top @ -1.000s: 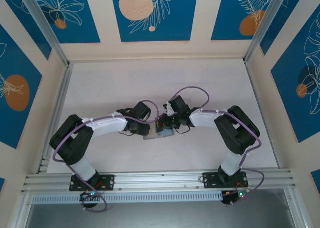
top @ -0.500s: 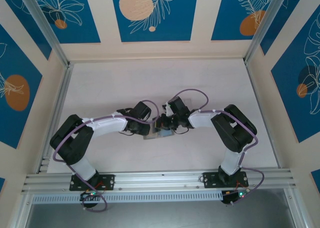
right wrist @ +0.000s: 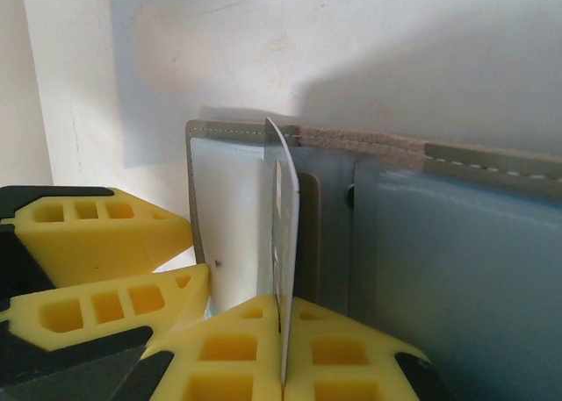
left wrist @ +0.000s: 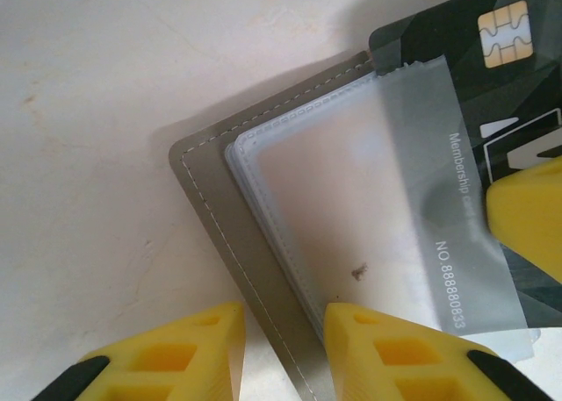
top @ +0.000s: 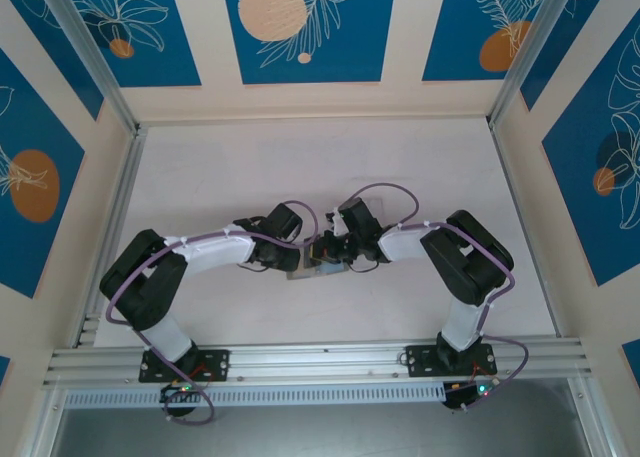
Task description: Put the credit cards into the card holder
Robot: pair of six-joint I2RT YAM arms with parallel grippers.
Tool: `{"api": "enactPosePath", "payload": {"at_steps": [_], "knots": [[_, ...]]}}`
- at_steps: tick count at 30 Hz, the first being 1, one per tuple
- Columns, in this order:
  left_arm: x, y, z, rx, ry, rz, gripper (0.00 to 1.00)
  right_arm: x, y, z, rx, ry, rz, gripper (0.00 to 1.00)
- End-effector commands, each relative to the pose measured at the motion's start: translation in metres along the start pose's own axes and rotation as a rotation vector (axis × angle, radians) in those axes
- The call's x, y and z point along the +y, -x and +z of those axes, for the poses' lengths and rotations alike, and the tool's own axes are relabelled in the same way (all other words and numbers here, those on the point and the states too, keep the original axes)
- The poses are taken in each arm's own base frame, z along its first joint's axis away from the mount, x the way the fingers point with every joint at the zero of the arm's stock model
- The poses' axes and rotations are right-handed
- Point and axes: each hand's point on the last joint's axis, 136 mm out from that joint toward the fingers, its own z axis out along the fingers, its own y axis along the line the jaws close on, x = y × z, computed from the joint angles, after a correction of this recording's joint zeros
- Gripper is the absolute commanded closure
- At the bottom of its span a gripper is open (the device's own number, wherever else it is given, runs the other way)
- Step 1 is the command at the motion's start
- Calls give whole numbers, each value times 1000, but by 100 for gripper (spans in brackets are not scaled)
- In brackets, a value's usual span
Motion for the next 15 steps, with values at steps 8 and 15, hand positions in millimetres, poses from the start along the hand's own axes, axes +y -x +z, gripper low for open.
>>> {"api": "enactPosePath", "payload": {"at_steps": [8, 15], "knots": [[17, -30, 19, 118, 64, -1, 70, -67, -64, 1, 169, -233, 110, 100], [16, -28, 18, 114, 62, 2, 69, -65, -68, 0, 186, -243, 86, 100]]}}
